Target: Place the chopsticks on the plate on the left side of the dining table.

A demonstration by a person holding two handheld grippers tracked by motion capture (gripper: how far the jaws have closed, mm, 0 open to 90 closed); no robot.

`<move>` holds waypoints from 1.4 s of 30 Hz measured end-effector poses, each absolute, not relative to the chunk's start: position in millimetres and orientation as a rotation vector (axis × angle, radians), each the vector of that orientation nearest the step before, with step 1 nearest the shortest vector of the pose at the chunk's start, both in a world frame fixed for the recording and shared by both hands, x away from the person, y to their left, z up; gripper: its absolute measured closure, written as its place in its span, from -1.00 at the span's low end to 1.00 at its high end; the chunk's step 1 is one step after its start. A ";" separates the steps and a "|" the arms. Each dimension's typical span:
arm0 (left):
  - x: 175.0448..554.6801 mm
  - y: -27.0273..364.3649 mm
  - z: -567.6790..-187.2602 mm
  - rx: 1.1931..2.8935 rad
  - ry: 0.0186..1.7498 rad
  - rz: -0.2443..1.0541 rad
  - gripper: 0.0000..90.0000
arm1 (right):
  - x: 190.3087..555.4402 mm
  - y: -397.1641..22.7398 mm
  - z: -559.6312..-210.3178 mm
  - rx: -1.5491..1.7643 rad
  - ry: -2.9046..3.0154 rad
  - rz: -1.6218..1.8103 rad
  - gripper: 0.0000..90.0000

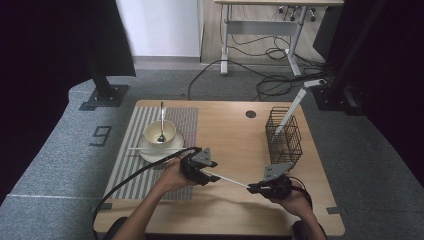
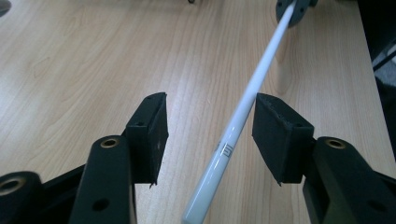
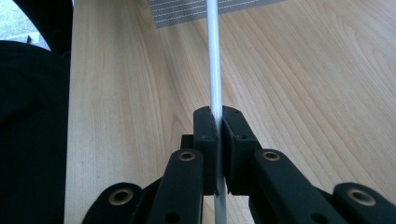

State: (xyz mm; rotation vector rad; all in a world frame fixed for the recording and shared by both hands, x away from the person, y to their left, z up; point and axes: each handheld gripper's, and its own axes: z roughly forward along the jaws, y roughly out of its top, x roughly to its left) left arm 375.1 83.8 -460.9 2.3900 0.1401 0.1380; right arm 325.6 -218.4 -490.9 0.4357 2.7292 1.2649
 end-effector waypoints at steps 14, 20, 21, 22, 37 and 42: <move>371.7 82.6 -466.3 2.442 0.047 0.100 0.54 | 325.4 -217.8 -490.1 0.416 2.755 1.248 0.89; 369.3 83.5 -470.6 2.451 -0.019 0.010 0.72 | 327.6 -219.6 -493.4 0.427 2.757 1.247 0.82; 367.7 83.6 -471.0 2.448 -0.033 0.010 0.75 | 328.5 -220.5 -494.1 0.438 2.756 1.249 0.80; 366.3 83.4 -471.2 2.446 -0.044 0.003 0.78 | 329.2 -221.3 -494.8 0.444 2.752 1.250 0.78; 359.2 97.9 -481.6 2.408 0.088 0.037 0.84 | 330.7 -229.5 -489.2 0.574 2.621 1.305 0.17; 360.2 111.5 -484.5 2.342 0.192 0.070 0.84 | 330.8 -234.7 -492.1 0.645 2.584 1.305 0.07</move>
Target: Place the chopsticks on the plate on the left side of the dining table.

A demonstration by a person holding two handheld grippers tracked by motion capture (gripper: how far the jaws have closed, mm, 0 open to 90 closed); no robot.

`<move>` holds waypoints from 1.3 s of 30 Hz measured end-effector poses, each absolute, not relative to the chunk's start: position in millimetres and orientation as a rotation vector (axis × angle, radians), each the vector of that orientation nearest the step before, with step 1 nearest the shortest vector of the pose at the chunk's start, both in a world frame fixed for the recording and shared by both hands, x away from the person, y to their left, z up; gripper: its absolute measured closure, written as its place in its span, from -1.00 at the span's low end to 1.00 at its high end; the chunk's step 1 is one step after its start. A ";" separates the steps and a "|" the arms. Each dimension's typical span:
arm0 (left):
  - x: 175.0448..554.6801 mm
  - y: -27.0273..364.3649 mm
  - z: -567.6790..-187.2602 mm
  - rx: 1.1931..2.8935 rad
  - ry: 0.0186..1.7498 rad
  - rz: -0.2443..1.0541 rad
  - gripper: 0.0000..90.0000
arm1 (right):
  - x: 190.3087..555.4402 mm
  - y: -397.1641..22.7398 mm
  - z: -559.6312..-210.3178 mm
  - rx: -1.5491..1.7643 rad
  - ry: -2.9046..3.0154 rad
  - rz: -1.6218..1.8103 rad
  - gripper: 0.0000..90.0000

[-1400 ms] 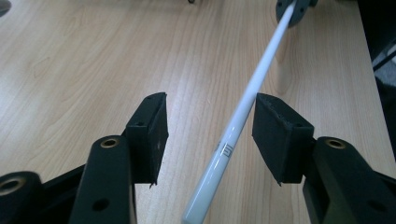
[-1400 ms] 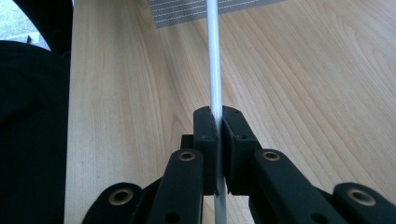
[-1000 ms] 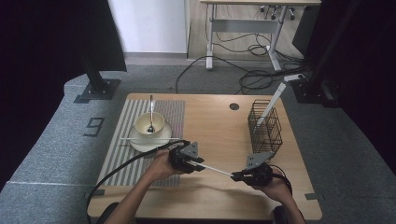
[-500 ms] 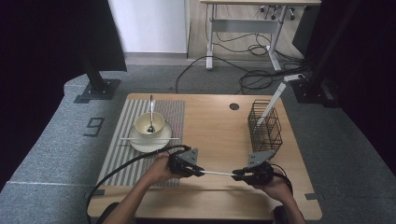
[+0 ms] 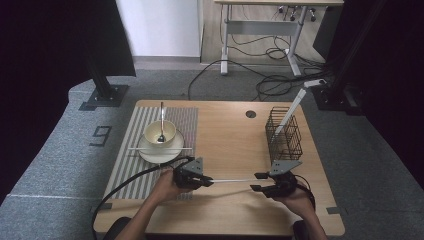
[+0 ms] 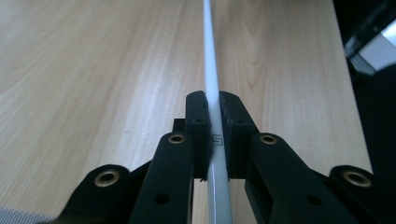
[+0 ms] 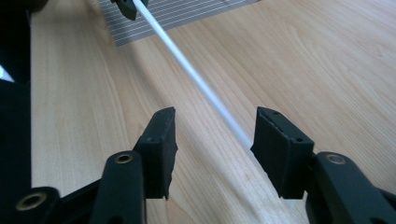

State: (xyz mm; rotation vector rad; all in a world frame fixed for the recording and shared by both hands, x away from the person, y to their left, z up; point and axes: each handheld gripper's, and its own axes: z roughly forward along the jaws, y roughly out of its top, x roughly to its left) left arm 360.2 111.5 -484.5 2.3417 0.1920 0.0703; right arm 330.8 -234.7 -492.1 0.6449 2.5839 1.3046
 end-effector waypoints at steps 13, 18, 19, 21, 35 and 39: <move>360.9 150.5 -492.4 2.210 0.354 0.152 0.84 | 323.9 -245.4 -515.6 0.794 2.502 1.219 -0.32; 362.8 163.5 -493.2 2.180 0.404 0.176 0.84 | 319.1 -244.1 -526.7 0.829 2.506 1.144 -0.51; 362.5 165.8 -492.9 2.167 0.413 0.182 0.84 | 319.7 -243.1 -528.0 0.833 2.504 1.133 -0.56; 362.0 170.3 -492.2 2.148 0.427 0.191 0.84 | 321.4 -241.2 -531.6 0.853 2.493 1.118 -0.65; 364.0 199.7 -493.5 2.076 0.536 0.246 0.84 | 321.5 -254.3 -551.6 1.033 2.389 1.058 -0.83; 365.1 209.4 -493.7 2.058 0.565 0.256 0.84 | 322.2 -253.6 -554.3 1.027 2.398 1.010 -0.85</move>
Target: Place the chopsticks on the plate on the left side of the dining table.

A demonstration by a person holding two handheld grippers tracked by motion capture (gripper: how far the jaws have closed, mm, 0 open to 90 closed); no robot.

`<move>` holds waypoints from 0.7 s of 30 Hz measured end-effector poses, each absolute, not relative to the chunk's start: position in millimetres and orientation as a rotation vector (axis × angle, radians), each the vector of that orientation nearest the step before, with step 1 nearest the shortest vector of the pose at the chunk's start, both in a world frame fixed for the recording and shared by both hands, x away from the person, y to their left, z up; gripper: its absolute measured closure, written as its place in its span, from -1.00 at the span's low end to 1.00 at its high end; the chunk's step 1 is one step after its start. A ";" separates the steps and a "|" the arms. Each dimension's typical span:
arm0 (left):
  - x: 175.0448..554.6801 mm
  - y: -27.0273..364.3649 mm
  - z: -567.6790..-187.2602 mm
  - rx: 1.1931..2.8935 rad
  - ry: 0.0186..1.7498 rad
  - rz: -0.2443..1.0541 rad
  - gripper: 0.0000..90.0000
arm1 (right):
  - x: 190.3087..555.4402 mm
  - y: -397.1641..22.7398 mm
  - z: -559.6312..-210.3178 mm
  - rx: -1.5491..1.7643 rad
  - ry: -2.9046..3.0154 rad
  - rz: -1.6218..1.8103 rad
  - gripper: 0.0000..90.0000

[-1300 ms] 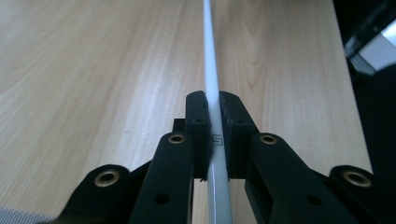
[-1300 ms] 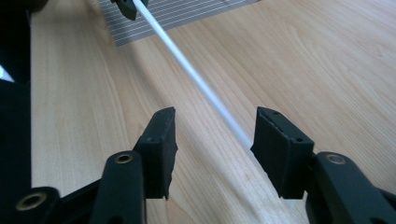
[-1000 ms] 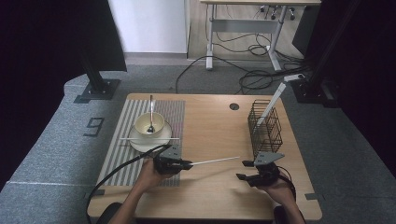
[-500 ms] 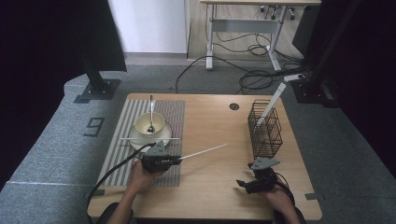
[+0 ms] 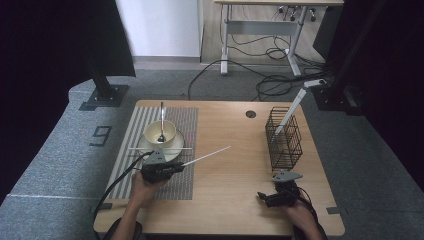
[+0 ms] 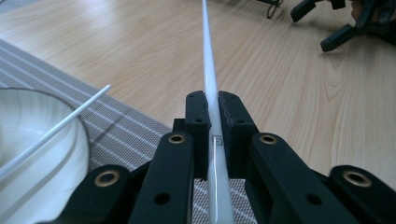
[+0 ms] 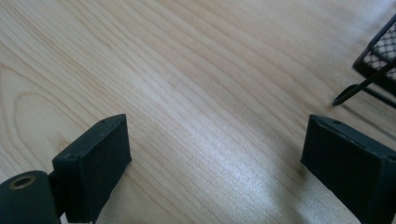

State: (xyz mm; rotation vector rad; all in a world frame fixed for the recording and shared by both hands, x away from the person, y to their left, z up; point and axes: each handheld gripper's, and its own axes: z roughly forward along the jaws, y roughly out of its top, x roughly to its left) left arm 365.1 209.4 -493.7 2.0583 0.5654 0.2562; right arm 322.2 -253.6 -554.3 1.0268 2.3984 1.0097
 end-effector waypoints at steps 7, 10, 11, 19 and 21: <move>367.6 227.3 -494.7 2.021 0.617 0.272 0.84 | 323.8 -253.2 -556.7 1.050 2.403 1.028 -0.91; 367.6 234.3 -494.2 2.008 0.632 0.282 0.84 | 324.3 -253.3 -557.5 1.055 2.404 1.035 -0.94; 367.6 236.2 -494.1 2.004 0.637 0.285 0.84 | 324.2 -253.1 -557.6 1.054 2.406 1.034 -0.94; 371.0 261.7 -498.0 1.971 0.731 0.305 0.85 | 324.2 -252.5 -557.7 1.053 2.411 1.034 -0.96; 371.5 267.4 -498.5 1.959 0.753 0.309 0.84 | 324.2 -252.5 -557.7 1.053 2.411 1.033 -0.96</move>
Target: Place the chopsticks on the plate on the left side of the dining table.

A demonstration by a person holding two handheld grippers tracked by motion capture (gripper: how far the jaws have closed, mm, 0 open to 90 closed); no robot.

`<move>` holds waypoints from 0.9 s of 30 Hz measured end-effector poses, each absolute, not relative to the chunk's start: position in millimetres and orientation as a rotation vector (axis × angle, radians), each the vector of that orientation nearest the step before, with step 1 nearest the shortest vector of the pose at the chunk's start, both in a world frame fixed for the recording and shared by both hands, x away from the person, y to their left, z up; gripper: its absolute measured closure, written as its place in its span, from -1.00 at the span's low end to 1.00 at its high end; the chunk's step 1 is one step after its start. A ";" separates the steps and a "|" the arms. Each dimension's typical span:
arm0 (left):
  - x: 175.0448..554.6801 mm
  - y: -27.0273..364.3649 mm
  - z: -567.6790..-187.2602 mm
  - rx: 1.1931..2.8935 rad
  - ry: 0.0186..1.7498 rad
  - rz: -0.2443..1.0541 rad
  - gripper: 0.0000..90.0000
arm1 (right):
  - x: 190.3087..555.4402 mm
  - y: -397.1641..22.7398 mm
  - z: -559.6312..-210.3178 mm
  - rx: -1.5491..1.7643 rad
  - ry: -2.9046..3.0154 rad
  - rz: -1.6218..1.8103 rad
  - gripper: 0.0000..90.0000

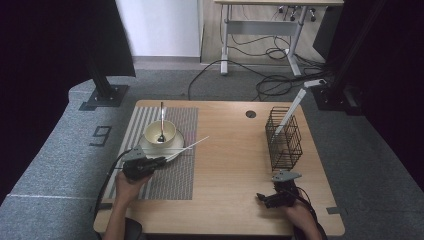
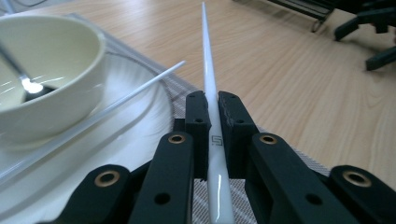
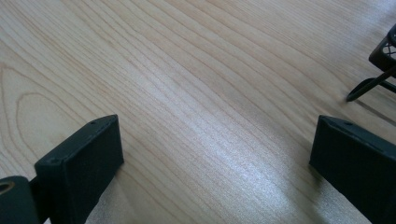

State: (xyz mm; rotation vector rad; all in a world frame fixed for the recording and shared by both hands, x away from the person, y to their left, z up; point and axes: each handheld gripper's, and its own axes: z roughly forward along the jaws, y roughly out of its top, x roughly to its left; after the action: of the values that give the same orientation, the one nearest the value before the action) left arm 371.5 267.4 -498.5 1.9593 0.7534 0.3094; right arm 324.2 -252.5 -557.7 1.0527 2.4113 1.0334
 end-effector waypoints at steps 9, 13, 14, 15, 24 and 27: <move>375.5 286.5 -503.0 1.949 0.837 0.326 0.84 | 324.2 -252.4 -557.8 1.053 2.412 1.033 -0.96; 375.3 294.2 -503.8 1.945 0.873 0.346 0.84 | 324.2 -252.3 -557.8 1.053 2.412 1.033 -0.97; 375.6 296.2 -504.1 1.946 0.884 0.352 0.84 | 324.2 -252.3 -557.8 1.053 2.412 1.034 -0.96; 375.9 298.0 -504.9 1.943 0.897 0.354 0.84 | 324.2 -252.3 -557.8 1.053 2.411 1.033 -0.96; 382.4 301.6 -512.2 1.973 0.950 0.352 0.84 | 324.2 -252.4 -557.8 1.053 2.412 1.033 -0.96; 384.0 303.4 -513.1 1.969 0.964 0.351 0.84 | 324.2 -252.3 -557.8 1.054 2.412 1.033 -0.97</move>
State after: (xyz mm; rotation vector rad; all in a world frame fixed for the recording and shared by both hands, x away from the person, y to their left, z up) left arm 384.0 303.4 -513.1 1.9694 0.9642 0.3508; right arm 324.2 -252.3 -557.8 1.0535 2.4117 1.0333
